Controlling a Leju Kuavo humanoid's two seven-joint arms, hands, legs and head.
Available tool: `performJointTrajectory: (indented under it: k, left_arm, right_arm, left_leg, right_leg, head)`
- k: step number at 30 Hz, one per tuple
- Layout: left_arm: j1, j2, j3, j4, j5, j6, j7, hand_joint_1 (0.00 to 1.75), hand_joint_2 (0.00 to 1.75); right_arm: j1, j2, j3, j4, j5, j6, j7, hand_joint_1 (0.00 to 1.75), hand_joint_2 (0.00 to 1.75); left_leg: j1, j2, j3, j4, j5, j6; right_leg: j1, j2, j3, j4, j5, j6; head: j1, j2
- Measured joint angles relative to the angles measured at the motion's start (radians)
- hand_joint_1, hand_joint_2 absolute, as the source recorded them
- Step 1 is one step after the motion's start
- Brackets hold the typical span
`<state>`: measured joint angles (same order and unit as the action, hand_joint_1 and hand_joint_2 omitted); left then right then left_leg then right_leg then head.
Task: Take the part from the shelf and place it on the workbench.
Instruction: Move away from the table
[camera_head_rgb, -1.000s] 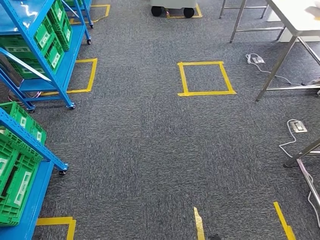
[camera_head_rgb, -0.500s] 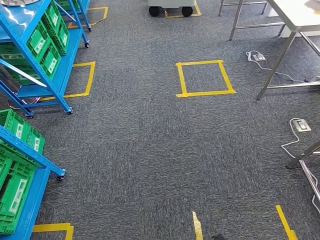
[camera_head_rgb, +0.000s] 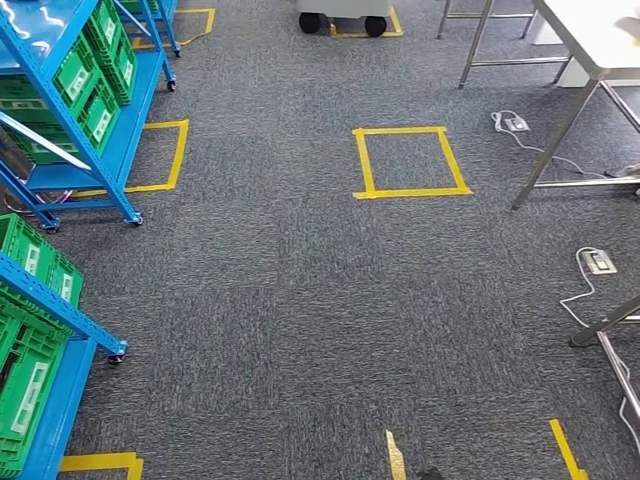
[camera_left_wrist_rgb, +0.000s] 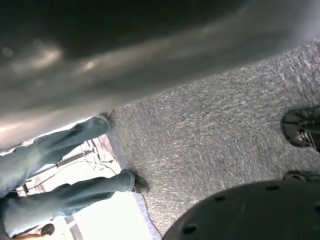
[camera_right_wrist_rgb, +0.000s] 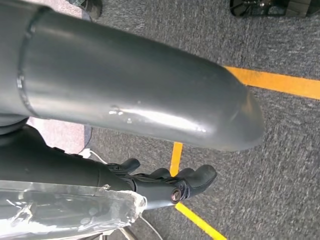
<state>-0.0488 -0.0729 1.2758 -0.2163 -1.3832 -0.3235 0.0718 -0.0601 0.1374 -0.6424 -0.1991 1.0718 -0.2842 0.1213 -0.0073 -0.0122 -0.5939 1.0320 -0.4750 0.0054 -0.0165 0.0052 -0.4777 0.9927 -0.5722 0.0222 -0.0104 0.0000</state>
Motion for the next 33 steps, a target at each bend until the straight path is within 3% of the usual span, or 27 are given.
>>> performJointTrajectory:
  k: [6, 22, 27, 33]
  left_arm:
    - [0.0, 0.0, 0.0, 0.0, 0.0, 0.0, 0.0, 0.0, 0.0]
    - [0.0, -0.001, 0.001, 0.0, 0.0, 0.001, 0.0, 0.0, 0.0]
    - [0.0, 0.002, 0.001, 0.0, -0.001, 0.003, 0.0, 0.0, 0.0]
    - [0.0, 0.002, 0.001, 0.0, -0.001, 0.003, 0.0, 0.0, 0.0]
  right_arm:
    - [0.0, 0.0, -0.001, 0.0, 0.0, 0.0, -0.001, 0.0, 0.0]
    - [0.0, -0.001, -0.003, 0.0, 0.033, -0.021, 0.014, 0.0, 0.0]
    - [0.0, -0.001, -0.001, 0.0, 0.053, -0.042, 0.03, 0.0, 0.0]
    - [0.0, -0.001, 0.001, 0.0, 0.06, -0.047, 0.034, 0.0, 0.0]
  left_leg:
    - [0.0, 0.0, 0.002, 0.0, -0.001, 0.002]
    - [0.001, 0.0, 0.006, -0.001, 0.0, 0.002]
    - [-0.005, 0.0, 0.007, 0.004, -0.007, 0.02]
    - [-0.003, -0.001, 0.012, -0.007, -0.002, 0.025]
  right_leg:
    - [-0.001, 0.0, 0.003, -0.005, 0.002, 0.01]
    - [0.001, 0.0, 0.006, -0.005, 0.002, 0.011]
    - [-0.005, -0.001, 0.01, -0.015, 0.005, 0.025]
    - [-0.004, -0.003, 0.014, -0.017, 0.004, 0.028]
  head:
    - [0.0, 0.0]
    - [0.0, 0.0]
    - [-0.002, 0.0]
    - [-0.001, 0.0]
